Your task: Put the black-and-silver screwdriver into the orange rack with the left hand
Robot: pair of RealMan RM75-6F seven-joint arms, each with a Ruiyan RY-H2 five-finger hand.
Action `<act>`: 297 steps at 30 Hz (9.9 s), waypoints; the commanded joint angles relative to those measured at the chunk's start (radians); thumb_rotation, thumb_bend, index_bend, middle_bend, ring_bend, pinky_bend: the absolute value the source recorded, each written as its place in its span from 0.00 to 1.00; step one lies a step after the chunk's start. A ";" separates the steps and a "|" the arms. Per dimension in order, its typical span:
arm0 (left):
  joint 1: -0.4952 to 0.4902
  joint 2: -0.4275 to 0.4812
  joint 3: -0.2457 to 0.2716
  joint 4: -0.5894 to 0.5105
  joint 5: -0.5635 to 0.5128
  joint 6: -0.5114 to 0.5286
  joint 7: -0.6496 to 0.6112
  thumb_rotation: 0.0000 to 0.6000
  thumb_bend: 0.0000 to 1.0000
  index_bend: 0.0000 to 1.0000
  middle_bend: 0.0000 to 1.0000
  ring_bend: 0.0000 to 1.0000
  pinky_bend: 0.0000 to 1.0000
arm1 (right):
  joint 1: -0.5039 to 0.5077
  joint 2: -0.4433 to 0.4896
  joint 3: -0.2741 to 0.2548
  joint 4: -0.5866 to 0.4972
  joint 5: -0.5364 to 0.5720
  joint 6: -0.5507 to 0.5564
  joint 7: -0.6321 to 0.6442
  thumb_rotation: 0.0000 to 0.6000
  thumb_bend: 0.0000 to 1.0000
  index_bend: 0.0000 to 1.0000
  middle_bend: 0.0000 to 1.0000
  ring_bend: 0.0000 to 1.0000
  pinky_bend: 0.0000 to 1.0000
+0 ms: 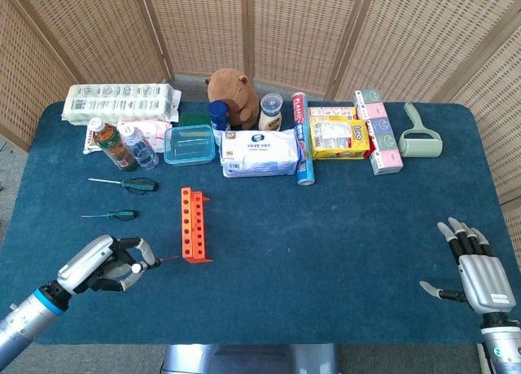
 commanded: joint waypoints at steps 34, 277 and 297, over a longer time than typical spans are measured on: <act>-0.055 -0.117 -0.001 0.078 -0.064 -0.027 -0.091 1.00 0.47 0.51 1.00 1.00 1.00 | 0.004 0.001 0.002 0.002 0.010 -0.006 0.001 0.69 0.00 0.04 0.00 0.00 0.00; -0.177 -0.285 -0.173 -0.187 -0.676 -0.050 1.102 1.00 0.24 0.16 0.92 1.00 1.00 | -0.007 0.056 0.003 -0.025 0.010 -0.003 0.087 0.68 0.00 0.04 0.00 0.00 0.00; -0.025 -0.110 -0.078 -0.197 -0.403 0.087 1.066 1.00 0.07 0.00 0.00 0.00 0.30 | -0.008 0.056 0.003 -0.025 0.007 0.000 0.085 0.68 0.00 0.04 0.00 0.00 0.00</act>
